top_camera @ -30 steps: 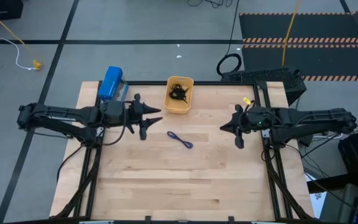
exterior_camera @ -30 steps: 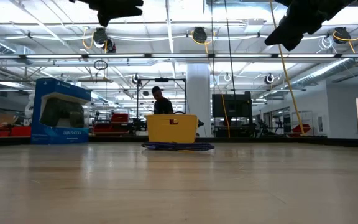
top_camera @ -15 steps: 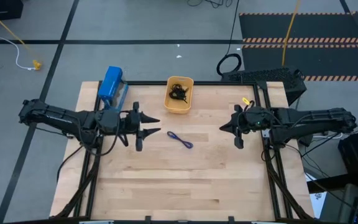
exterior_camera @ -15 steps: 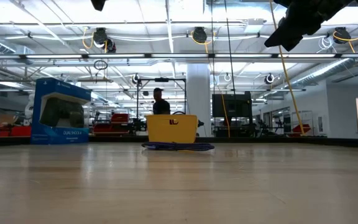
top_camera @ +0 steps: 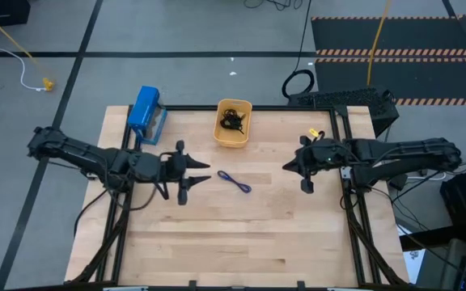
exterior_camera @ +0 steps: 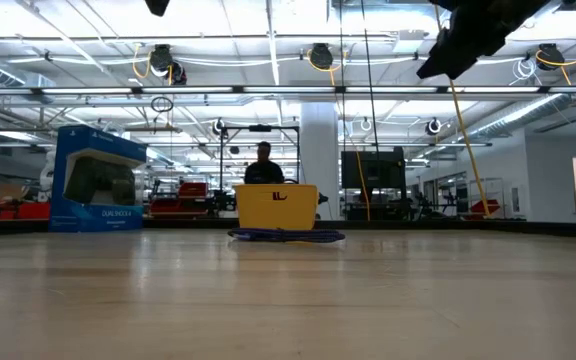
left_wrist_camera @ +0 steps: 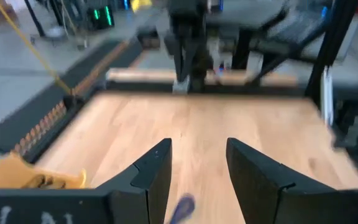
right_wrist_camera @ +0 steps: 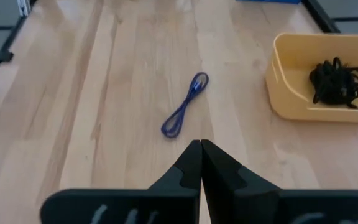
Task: Pick and place USB-C Cables
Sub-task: Put the violet charger cable into the yellow bin
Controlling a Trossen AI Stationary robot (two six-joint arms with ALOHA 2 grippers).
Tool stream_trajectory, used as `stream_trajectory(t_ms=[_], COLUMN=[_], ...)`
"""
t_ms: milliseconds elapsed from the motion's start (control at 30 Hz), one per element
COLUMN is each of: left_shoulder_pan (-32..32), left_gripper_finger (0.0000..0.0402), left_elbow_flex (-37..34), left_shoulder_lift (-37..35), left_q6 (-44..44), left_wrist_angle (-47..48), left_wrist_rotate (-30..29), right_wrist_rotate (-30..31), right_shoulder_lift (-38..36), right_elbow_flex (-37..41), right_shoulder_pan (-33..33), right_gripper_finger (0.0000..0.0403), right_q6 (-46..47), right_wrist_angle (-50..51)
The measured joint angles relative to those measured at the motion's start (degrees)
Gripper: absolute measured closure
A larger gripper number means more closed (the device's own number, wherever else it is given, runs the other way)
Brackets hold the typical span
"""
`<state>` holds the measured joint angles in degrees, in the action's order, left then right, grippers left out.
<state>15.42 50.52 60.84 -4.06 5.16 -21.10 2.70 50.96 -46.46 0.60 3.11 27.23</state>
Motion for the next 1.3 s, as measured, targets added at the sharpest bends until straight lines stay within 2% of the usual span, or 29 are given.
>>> stream_trajectory(t_ms=[167, 400, 700, 867, 1100, 1300], left_shoulder_pan=[0.5, 0.55, -4.27, -7.49, -11.47, -12.61], left_gripper_finger=[0.0245, 0.0245, 0.0245, 0.0245, 0.0245, 0.0245], left_elbow_flex=[6.92, 19.22, 32.33, 39.09, 42.23, 42.34], left_shoulder_lift=[5.46, 17.02, 25.01, 27.2, 27.3, 27.32], left_q6=[-1.76, -0.8, 2.17, 2.44, 2.32, 1.42], left_wrist_angle=[9.24, 24.32, 38.48, 50.26, 57.62, 63.3], left_wrist_rotate=[-0.09, 0.77, 11.87, 13.61, 16.93, 17.09], right_wrist_rotate=[-0.02, -1.7, -1.75, -1.75, -1.75, -1.73], right_shoulder_lift=[1.62, 2.41, 2.38, 2.36, 2.36, 2.36], right_elbow_flex=[0.0, 0.0, 0.0, 0.0, 0.0, 0.0], right_shoulder_pan=[0.0, 0.01, -0.02, -0.02, -0.02, -0.02], right_gripper_finger=[0.0403, 0.0403, 0.0403, 0.0403, 0.0403, 0.0403], right_q6=[-0.82, -0.81, 1.01, 1.68, 1.61, 1.33], right_wrist_angle=[1.0, 1.98, 2.95, 3.04, 3.05, 3.04])
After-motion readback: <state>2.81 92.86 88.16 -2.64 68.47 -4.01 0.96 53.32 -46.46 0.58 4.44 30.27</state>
